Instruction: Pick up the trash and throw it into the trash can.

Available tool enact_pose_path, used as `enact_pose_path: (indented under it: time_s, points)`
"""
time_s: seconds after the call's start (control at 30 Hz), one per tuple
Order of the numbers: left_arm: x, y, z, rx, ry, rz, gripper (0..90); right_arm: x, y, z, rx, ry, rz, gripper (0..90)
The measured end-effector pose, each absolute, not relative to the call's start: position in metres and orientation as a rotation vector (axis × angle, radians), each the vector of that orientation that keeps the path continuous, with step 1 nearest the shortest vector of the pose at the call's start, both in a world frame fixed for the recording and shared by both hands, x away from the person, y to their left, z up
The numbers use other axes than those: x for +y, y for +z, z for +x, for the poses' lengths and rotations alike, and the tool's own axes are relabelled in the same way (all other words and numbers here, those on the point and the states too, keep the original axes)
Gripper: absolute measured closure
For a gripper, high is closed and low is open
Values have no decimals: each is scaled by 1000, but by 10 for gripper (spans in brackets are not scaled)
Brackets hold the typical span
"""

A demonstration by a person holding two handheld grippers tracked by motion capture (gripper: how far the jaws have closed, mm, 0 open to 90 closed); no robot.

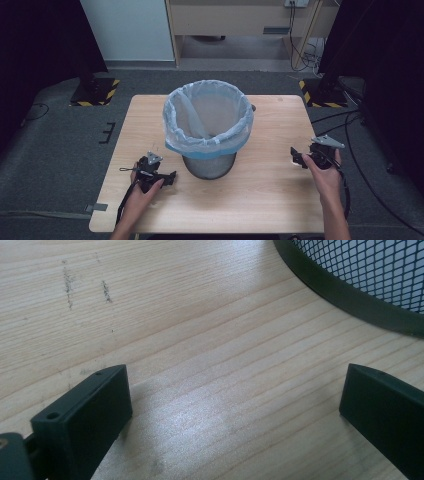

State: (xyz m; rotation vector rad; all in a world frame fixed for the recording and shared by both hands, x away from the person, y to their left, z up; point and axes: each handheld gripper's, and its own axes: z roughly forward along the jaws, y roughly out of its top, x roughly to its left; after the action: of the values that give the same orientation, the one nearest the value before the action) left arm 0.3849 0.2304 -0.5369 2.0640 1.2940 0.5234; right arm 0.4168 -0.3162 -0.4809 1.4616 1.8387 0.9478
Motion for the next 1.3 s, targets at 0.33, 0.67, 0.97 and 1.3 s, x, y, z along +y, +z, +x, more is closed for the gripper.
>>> enact_pose_path:
  time_s: [0.33,0.67,0.97,1.3]
  points:
    - [230,-537,385,1294,524,2064,0,-318,-494,418,1867,931,1465,80]
    - [230,-537,385,1294,524,2064,0,-320,-499,419,1867,980,1437,248]
    - [230,-537,385,1291,522,2065,0,-322,-498,418,1866,1014,1409,318]
    - [230,-537,385,1289,522,2066,0,-321,-470,418,1842,1021,1345,335]
